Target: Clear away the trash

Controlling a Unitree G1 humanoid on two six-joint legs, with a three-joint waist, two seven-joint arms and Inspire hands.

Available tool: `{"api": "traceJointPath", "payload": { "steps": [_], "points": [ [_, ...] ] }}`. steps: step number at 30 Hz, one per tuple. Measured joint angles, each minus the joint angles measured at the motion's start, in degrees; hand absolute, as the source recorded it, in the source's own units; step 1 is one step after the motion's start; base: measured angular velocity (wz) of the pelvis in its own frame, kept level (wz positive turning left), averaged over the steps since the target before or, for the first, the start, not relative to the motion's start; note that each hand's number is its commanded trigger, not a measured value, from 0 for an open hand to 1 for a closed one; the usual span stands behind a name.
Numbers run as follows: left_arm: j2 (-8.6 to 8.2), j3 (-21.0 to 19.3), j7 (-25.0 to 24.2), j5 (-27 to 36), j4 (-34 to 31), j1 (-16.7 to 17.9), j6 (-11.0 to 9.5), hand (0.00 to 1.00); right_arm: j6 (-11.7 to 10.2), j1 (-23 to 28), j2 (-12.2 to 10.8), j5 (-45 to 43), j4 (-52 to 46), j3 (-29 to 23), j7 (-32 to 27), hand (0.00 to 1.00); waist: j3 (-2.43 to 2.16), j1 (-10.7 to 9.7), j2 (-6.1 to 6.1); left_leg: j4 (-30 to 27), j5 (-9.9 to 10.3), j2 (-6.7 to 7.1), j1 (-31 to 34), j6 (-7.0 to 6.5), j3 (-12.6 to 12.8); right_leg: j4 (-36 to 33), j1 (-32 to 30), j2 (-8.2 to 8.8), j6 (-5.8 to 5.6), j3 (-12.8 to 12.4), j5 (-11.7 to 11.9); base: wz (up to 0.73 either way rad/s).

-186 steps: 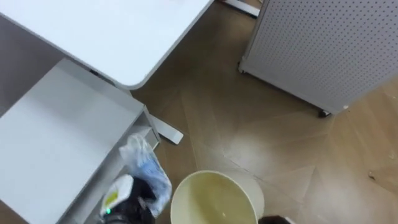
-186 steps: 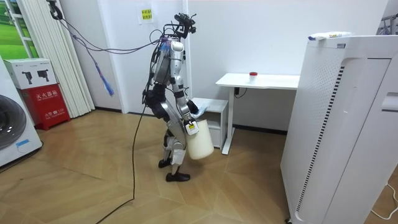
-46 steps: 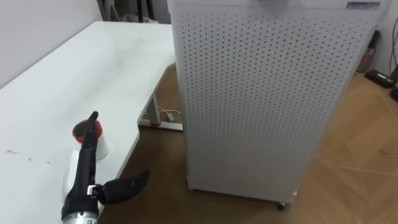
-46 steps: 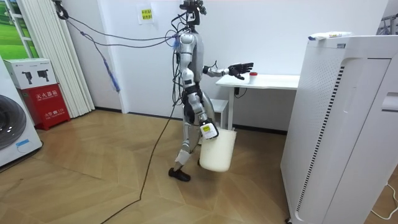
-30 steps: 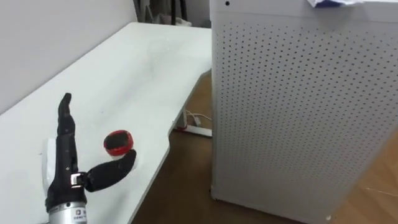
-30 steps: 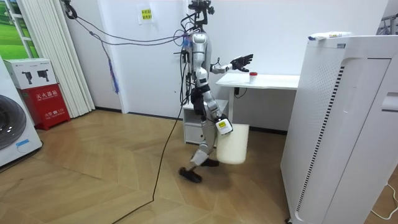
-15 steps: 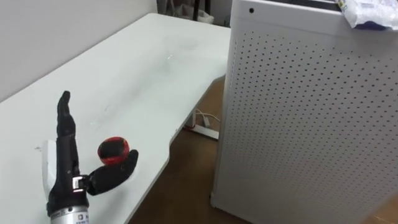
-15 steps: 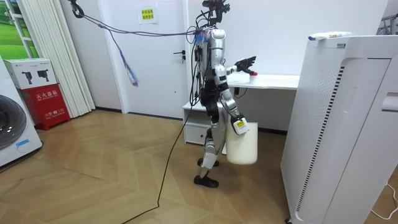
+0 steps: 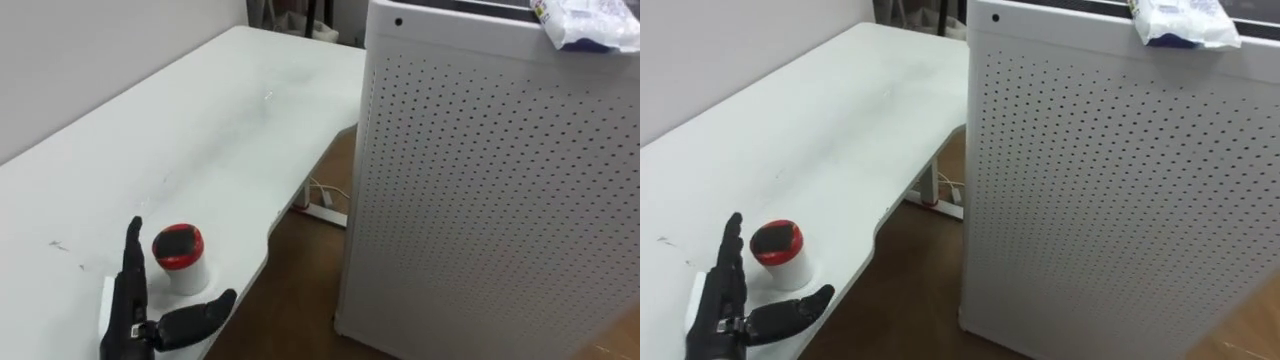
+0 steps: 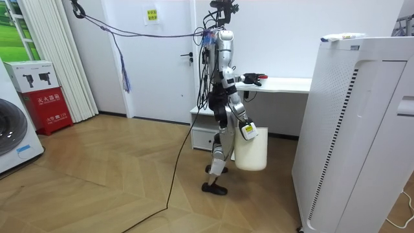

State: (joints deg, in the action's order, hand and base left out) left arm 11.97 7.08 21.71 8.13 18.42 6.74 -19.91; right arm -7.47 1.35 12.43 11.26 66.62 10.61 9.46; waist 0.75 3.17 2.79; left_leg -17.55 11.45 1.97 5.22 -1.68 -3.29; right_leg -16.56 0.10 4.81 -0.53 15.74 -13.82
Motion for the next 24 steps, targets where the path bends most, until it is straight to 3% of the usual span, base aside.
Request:
{"api": "traceJointPath", "payload": {
  "steps": [9, 14, 24],
  "points": [
    [-0.12, -0.2, -1.0, 1.4, 1.2, -0.1, 0.0, 0.00, 0.1, 0.5, 0.0, -0.4, -0.5, 0.0, 0.0, 1.00, -0.08, -0.1, -0.08, 0.4, 0.1, -0.06, -1.2, 0.08, 0.1, 0.0, 1.1, -0.12, 0.00, -0.3, 0.0, 0.00],
    [0.12, -0.4, -1.0, 6.5, 1.7, -0.1, -0.5, 0.00, 0.0, 1.5, 0.0, -0.2, -0.3, -0.3, -0.1, 1.00, -0.62, 0.1, 0.00, 1.1, 0.0, -0.19, -2.2, 0.15, 0.7, 0.9, 1.9, -0.44, 0.03, -1.3, 0.0, -0.05],
    [0.09, -1.0, -0.4, 10.4, 2.0, -0.4, -0.5, 0.00, -0.1, 2.2, -0.1, -0.3, -0.3, -0.6, -0.1, 1.00, -0.49, -0.2, 0.65, 2.4, -0.1, -0.30, -5.5, 0.33, 0.8, 2.9, 4.9, -0.79, 0.08, -1.4, 0.1, 0.00]
  ]
}}
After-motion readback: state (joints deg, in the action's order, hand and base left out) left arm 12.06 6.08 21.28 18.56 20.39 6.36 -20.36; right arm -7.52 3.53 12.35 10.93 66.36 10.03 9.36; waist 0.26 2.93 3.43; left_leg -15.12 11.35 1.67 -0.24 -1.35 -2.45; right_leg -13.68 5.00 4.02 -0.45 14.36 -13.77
